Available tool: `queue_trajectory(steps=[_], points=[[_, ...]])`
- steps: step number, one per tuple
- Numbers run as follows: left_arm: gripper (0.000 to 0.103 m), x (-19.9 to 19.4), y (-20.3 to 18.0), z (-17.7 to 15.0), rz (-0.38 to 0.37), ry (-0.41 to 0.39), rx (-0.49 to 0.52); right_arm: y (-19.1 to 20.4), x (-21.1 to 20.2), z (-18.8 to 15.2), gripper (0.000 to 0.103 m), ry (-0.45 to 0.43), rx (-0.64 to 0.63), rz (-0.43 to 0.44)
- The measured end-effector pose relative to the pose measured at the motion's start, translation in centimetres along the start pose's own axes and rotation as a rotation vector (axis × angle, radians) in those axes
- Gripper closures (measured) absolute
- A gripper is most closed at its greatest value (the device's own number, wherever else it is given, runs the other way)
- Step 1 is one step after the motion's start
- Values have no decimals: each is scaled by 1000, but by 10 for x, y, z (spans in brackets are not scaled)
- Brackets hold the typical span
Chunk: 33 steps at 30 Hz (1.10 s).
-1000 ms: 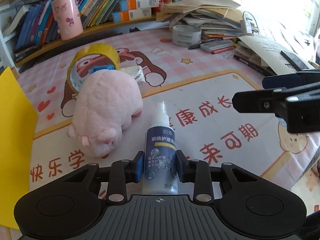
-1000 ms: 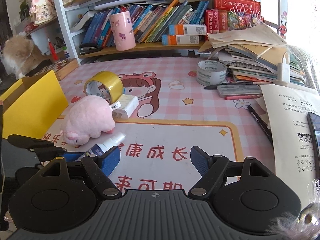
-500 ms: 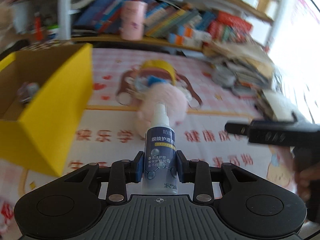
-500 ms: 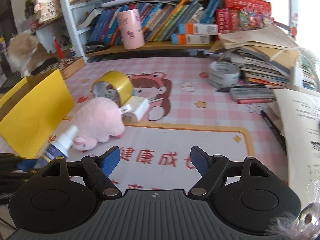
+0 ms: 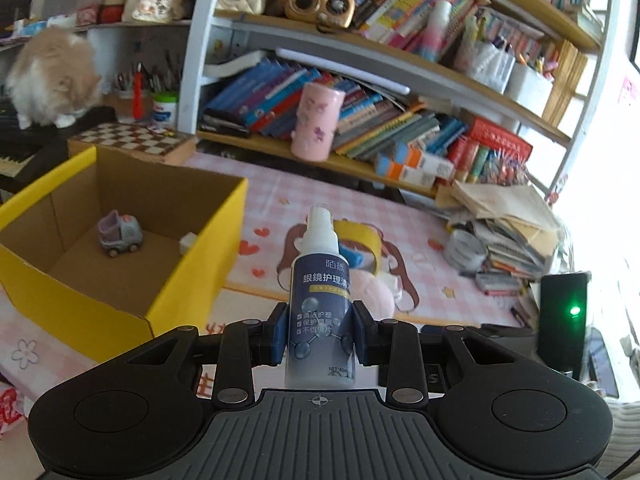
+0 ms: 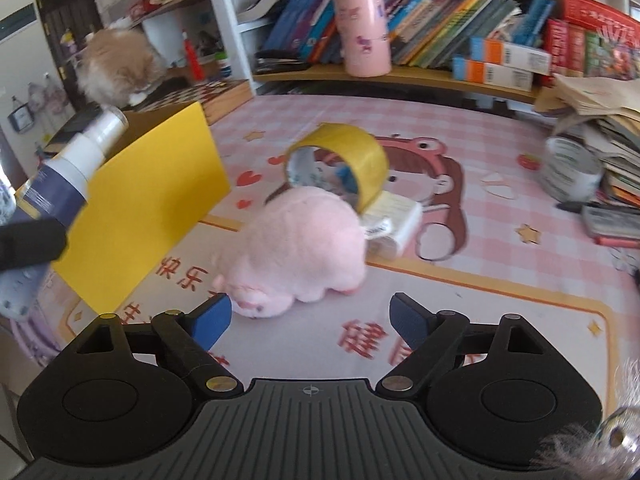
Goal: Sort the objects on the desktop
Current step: 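Lift the spray bottle with the left gripper while the right gripper closes on the pink plush pig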
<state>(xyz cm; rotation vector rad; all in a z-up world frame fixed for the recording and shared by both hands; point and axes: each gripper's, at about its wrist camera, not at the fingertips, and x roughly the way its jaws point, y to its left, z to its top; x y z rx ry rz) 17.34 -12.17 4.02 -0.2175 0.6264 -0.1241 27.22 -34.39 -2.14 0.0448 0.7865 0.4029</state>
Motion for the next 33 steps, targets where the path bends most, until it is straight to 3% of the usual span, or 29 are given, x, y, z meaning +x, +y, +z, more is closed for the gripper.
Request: queue_trajectory(steps=[8, 15, 20, 27, 33], points=[[71, -6, 6, 8, 32, -23, -18, 7, 35, 17, 12, 20, -11, 13], [71, -11, 8, 9, 40, -35, -31, 4, 56, 22, 1, 37, 43, 26], [71, -14, 10, 9, 29, -35, -32, -1, 69, 20, 1, 34, 75, 45], [71, -20, 9, 7, 10, -36, -35, 6, 60, 19, 24, 5, 58, 81], [71, -22, 11, 5, -26, -27, -33, 7, 31, 14, 25, -15, 81, 73]])
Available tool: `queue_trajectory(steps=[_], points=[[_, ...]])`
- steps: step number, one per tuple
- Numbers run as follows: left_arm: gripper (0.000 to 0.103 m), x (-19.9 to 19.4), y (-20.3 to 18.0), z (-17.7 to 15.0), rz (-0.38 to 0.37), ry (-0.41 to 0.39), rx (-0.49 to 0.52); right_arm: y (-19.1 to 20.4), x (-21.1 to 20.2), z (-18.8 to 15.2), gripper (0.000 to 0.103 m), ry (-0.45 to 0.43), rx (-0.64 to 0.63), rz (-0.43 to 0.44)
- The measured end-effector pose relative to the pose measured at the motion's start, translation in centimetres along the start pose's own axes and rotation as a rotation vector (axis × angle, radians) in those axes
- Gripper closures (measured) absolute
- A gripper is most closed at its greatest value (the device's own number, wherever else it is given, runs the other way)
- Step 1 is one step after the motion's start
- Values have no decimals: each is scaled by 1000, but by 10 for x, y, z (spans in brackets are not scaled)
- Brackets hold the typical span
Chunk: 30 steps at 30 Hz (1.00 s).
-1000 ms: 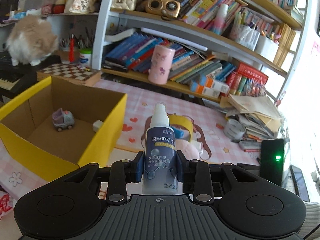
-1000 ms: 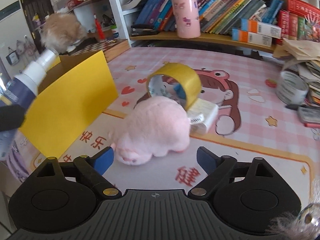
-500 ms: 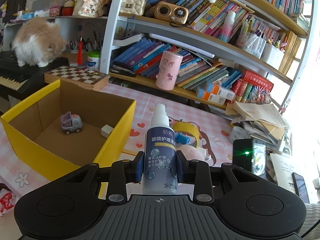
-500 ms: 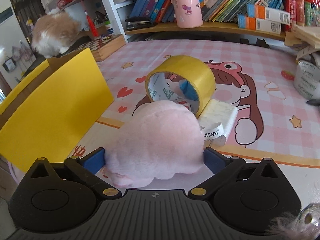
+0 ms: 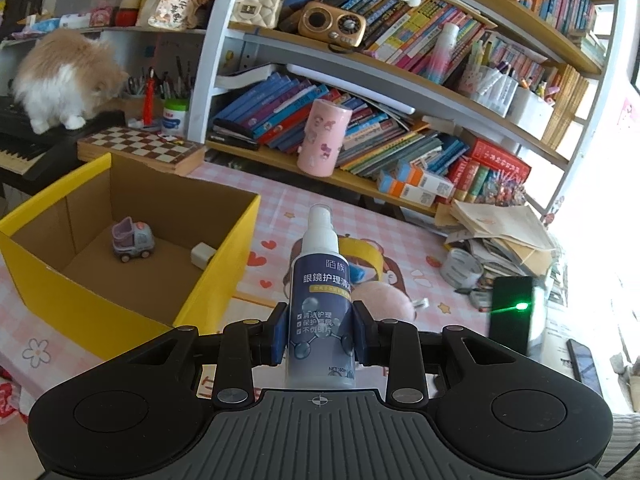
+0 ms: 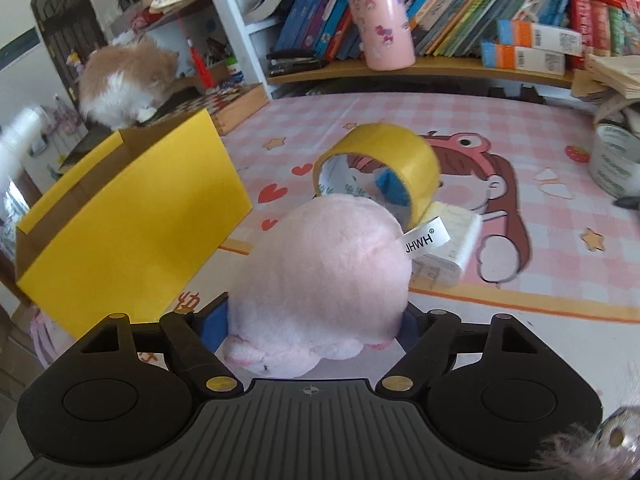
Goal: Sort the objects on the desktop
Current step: 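Lift the spray bottle with the left gripper while the right gripper closes on the pink plush pig, then carry the spray bottle and pink pig with both grippers over the yellow box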
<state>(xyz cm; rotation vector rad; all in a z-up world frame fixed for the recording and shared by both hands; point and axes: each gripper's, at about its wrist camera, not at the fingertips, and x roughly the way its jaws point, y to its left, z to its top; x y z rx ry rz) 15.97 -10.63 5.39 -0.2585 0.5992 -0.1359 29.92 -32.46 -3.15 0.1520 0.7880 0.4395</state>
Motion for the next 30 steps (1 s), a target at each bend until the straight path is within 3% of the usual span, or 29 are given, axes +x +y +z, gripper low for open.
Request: queue_trajectory(steps=[9, 17, 22, 30], points=[[71, 5, 6, 2, -115, -2, 32, -8, -64, -10, 25, -78, 88, -109], [71, -2, 22, 4, -231, 17, 114, 13, -106, -34, 25, -144, 121, -236], [71, -18, 44, 3, -277, 26, 149, 41, -110, -55, 25, -152, 189, -279], [71, -47, 89, -6, -329, 48, 161, 104, -116, -82, 25, -182, 169, -329]])
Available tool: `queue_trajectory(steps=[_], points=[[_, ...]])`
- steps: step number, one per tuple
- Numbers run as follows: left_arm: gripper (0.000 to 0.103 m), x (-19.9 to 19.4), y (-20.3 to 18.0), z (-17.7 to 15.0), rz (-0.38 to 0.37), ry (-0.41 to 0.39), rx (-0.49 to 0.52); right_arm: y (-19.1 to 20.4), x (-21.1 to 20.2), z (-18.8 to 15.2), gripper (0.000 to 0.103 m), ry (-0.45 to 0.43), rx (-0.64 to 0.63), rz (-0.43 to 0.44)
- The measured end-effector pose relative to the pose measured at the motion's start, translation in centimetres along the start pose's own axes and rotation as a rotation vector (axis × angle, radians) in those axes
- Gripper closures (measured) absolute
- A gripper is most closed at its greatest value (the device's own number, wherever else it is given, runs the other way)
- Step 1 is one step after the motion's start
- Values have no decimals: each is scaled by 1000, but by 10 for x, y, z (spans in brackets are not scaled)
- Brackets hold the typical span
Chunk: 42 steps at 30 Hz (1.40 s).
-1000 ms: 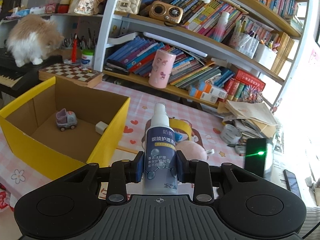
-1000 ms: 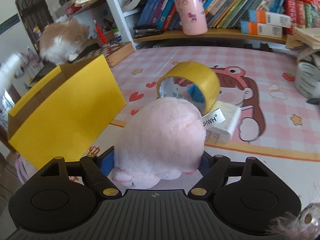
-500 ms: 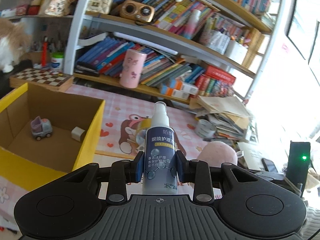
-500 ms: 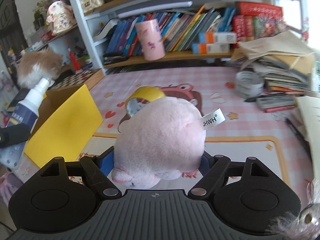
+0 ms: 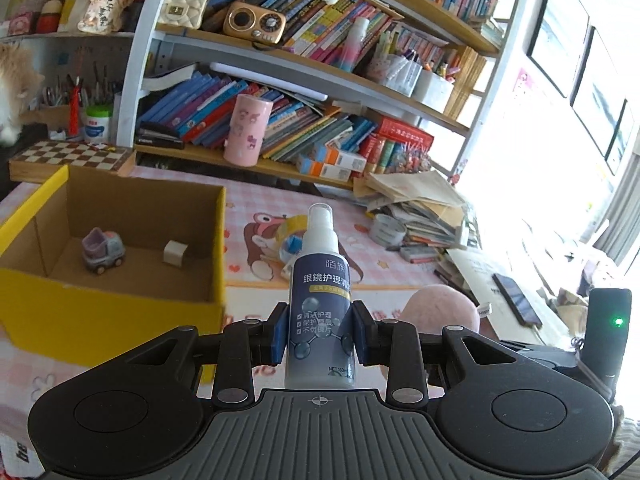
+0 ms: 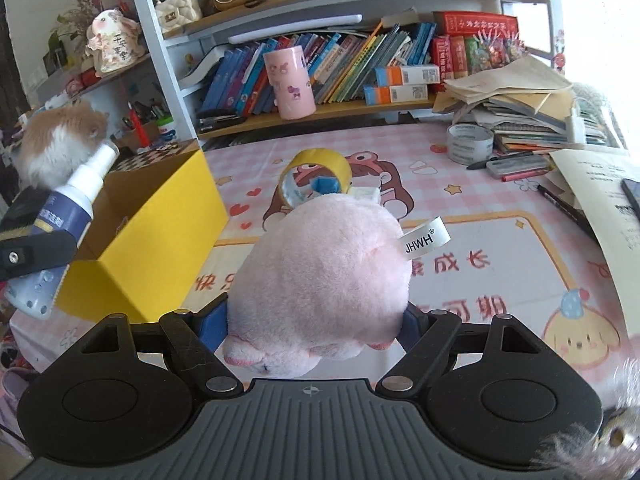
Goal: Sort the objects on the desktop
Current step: 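Carry the spray bottle and pink pig with both grippers over the yellow box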
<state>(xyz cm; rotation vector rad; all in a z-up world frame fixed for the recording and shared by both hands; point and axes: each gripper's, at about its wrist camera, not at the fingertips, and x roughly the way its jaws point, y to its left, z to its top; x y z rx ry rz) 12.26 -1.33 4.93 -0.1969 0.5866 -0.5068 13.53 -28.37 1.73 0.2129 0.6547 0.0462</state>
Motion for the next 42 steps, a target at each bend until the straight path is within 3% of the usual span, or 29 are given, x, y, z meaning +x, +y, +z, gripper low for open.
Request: queue_trajectory(steps=[7, 14, 28, 42], points=[[71, -35, 23, -18, -31, 8, 14, 37, -24, -33, 25, 7, 33, -33], [71, -69, 54, -40, -9, 41, -11, 79, -35, -63, 25, 41, 20, -11], [71, -101, 86, -51, 30, 11, -65, 129, -38, -80, 24, 99, -71, 50], [71, -110, 96, -56, 30, 8, -63, 143, -41, -86, 24, 112, -91, 61]])
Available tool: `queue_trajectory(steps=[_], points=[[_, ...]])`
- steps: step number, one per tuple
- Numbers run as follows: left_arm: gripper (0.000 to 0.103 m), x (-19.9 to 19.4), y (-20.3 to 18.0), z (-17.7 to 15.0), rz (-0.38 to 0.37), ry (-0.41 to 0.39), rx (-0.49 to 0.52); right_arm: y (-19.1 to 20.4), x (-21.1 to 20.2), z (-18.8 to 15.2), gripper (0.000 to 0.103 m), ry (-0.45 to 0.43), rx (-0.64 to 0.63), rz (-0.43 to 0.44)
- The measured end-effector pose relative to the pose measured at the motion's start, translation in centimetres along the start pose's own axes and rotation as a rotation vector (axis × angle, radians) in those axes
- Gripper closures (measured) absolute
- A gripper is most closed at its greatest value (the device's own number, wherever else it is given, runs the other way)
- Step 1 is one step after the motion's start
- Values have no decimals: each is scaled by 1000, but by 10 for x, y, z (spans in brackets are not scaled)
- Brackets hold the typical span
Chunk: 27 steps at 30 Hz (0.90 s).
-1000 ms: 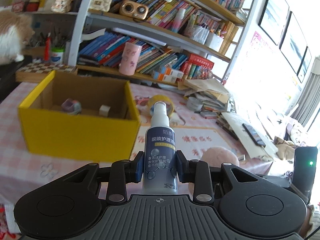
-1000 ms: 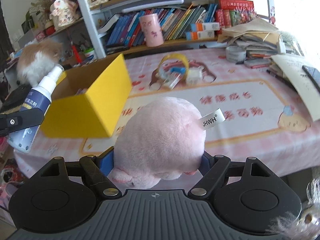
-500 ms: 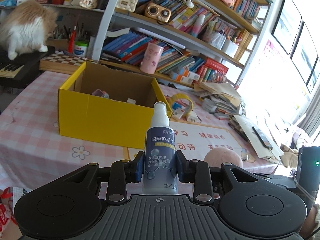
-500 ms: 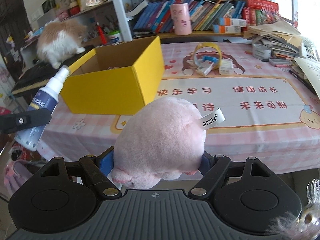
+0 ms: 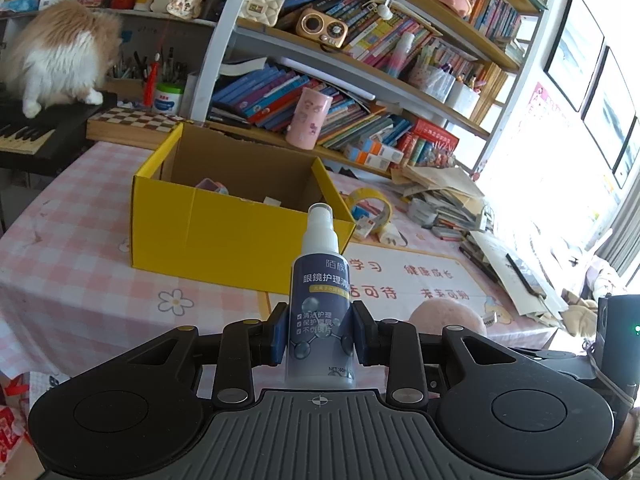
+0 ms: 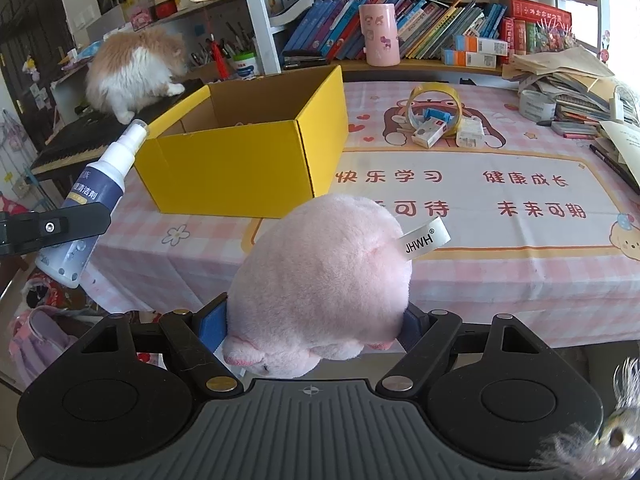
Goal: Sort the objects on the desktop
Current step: 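Carry the spray bottle and pink pig with both grippers over the yellow box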
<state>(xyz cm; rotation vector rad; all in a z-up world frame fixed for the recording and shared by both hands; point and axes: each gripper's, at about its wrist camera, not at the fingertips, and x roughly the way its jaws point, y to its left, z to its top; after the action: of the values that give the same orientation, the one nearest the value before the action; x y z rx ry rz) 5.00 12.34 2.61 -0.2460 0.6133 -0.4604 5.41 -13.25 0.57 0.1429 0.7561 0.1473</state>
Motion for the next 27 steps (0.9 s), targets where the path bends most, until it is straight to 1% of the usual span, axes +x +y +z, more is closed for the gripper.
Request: queue_trajectory(steps=[10, 20, 22, 27], points=[[71, -7, 6, -2, 12, -4, -14, 10, 4, -1, 24, 18, -17, 26], [71, -17, 20, -3, 44, -12, -53, 26, 10, 0, 24, 39, -73, 65], [71, -18, 22, -1, 49, -18, -58, 30, 11, 1, 24, 34, -94, 66], [71, -17, 22, 15, 46, -55, -58, 34, 5, 14, 24, -22, -112, 77]])
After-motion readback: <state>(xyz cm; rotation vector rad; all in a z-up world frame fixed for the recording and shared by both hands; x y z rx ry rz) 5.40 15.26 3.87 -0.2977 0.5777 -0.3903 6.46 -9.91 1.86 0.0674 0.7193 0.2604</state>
